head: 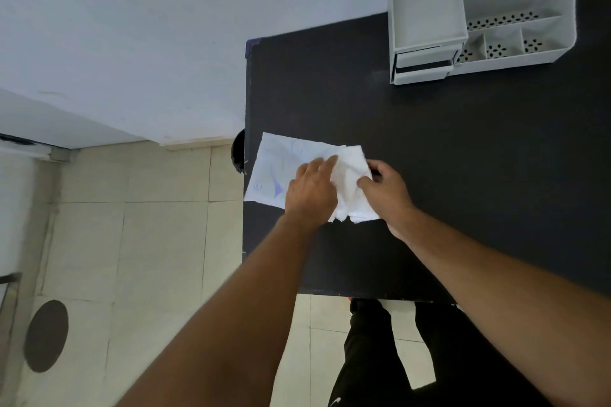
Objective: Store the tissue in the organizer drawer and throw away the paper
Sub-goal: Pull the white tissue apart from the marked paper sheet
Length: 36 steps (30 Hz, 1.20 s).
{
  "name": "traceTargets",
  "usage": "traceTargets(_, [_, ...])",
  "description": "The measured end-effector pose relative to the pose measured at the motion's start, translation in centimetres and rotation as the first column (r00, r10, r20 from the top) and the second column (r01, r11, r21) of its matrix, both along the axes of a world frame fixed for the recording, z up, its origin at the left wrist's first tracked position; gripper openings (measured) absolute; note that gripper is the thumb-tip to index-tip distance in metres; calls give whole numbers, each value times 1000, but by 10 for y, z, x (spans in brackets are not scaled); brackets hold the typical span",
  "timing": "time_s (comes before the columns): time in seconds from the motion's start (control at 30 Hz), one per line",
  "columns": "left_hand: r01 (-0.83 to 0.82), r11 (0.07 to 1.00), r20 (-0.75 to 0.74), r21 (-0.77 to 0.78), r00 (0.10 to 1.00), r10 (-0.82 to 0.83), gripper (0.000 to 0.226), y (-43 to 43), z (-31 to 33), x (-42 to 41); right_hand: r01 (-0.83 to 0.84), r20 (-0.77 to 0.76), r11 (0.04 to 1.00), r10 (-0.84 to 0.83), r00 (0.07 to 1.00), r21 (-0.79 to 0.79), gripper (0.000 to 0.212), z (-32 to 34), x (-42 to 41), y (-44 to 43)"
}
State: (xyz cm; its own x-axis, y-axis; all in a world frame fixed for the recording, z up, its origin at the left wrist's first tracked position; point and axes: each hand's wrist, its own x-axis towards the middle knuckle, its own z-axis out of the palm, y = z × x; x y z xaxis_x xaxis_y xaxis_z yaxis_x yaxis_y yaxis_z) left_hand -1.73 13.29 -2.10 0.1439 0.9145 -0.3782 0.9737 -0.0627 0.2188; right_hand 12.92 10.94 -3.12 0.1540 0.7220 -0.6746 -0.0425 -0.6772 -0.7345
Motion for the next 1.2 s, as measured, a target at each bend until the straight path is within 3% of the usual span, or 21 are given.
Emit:
traceTargets(0.07, [17, 998, 27, -64, 1000, -15, 53, 2, -2, 0, -18, -40, 1000, 18, 999, -1, 31, 0, -3, 2])
traceTargets(0.2, [-14, 998, 99, -61, 995, 20, 51, -5, 0, 10, -33, 49, 998, 35, 998, -46, 17, -5, 1, 12])
traceTargets(0.33, [-10, 999, 41, -48, 999, 12, 54, -17, -7, 8, -114, 66, 991, 118, 991, -70, 10, -11, 10, 18])
traceTargets(0.5, [-23, 998, -5, -52, 1000, 23, 57, -17, -4, 16, -52, 144, 998, 58, 988, -40, 27, -8, 8, 16])
traceTargets(0.57, [-36, 997, 4, -66, 999, 37, 59, -15, -2, 18, -43, 179, 999, 43, 983, -4, 24, -8, 4, 13])
traceTargets(0.67, [-18, 997, 18, -74, 1000, 20, 60, -15, -2, 15, -77, 136, 997, 72, 988, 31, 18, -6, 3, 12])
traceTargets(0.8, [-16, 997, 20, -79, 1000, 17, 57, -17, -5, 15, -116, 92, 992, 121, 988, -52, 11, -12, 11, 14])
traceTargets(0.93, [-33, 998, -4, -57, 999, 33, 51, -16, -7, 14, 69, 117, 996, -62, 991, -49, 8, -15, 13, 10])
traceTargets(1.0, [-60, 997, -8, -56, 998, 60, 51, -15, -8, 17, 127, 35, 991, -125, 992, -40, 10, -12, 16, 6])
traceTargets(1.1, [-83, 995, -21, -53, 996, 82, 50, -15, -7, 23, 44, -144, 993, -60, 988, -111, 31, -5, 24, 5])
traceTargets(1.2, [-79, 996, -36, -40, 996, 78, 47, -15, -7, 24, -29, -99, 991, 16, 995, -130, 30, -5, 30, 6])
